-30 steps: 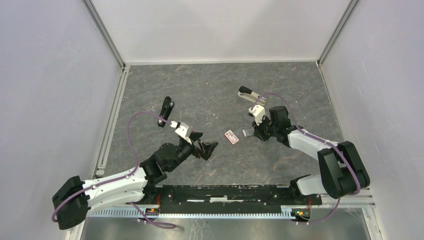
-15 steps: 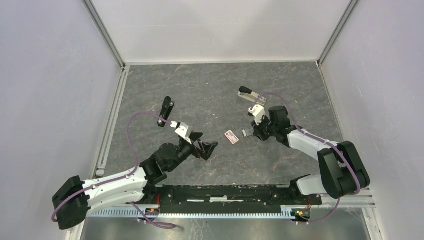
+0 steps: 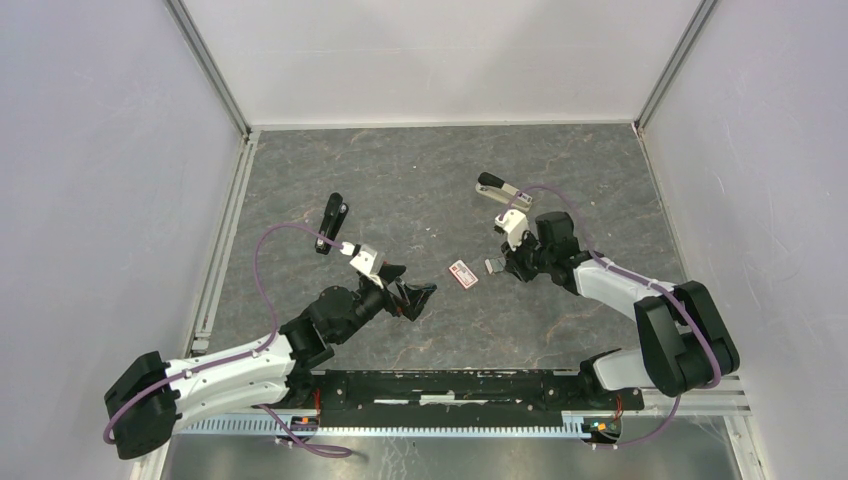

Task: Unload the staples from the stapler
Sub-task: Adjust the staple in the staple box.

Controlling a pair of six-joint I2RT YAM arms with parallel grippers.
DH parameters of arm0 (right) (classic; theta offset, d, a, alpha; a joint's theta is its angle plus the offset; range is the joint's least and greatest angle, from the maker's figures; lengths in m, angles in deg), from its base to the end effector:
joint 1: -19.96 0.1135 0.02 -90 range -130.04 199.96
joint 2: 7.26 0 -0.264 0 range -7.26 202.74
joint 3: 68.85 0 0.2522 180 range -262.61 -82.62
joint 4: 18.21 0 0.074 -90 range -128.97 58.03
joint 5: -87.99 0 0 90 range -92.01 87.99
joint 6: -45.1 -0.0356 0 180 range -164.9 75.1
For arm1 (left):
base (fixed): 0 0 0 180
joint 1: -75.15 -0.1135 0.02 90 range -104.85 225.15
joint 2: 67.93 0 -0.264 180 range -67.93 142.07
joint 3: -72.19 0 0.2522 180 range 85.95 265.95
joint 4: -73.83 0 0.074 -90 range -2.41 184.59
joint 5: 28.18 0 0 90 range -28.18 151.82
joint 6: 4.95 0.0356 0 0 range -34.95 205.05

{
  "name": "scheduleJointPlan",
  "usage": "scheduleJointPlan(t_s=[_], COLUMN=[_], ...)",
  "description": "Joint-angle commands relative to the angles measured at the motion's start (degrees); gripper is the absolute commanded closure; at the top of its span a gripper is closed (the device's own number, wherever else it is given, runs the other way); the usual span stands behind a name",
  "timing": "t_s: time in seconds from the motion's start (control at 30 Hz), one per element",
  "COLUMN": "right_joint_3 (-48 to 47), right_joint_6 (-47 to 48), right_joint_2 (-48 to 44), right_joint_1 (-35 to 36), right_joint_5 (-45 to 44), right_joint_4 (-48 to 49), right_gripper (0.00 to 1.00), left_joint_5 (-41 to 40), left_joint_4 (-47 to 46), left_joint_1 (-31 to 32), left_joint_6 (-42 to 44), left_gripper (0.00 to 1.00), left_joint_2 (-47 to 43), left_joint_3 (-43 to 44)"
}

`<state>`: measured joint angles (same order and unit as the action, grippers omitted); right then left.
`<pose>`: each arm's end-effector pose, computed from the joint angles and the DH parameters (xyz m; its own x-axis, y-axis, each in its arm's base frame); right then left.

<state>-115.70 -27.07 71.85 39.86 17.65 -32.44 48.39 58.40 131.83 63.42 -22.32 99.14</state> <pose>0.2380 0.0989 0.1601 -0.4844 -0.4820 -0.7301 -0.7213 0.6923 0.0215 0.1073 -0.1481 0.2153 -0.2814 -0.2246 -0.9329 0.6257 0.6942 -0.3559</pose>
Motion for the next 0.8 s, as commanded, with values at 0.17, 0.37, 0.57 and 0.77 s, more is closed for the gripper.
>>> scheduleJointPlan(t_s=[0.17,0.37,0.57,0.77], right_joint_3=[-2.52,-2.82,-3.13,-3.46], right_joint_6=[-0.51,-0.42,-0.44,-0.18], right_joint_2=[0.1,0.35,0.09,-0.04], right_joint_1=[1.08,1.58,1.94,2.07], right_joint_5=[-0.51,-0.69,-0.95,-1.29], right_joint_4=[2.57,2.58,2.67,2.44], right_gripper=[0.76,0.76,0.76,0.76], left_joint_5=[-0.68,-0.65,-0.65,-0.58], left_joint_4=[-2.44,-2.45,-2.45,-2.45], left_joint_1=[-0.26,-0.26,-0.24,-0.26], left_joint_6=[-1.67,-1.84,-2.1,-2.19], left_gripper=[0.0,0.0,0.0,0.0], left_joint_2=[0.64,0.57,0.27,0.26], left_joint_3=[0.66,0.45,0.26,0.34])
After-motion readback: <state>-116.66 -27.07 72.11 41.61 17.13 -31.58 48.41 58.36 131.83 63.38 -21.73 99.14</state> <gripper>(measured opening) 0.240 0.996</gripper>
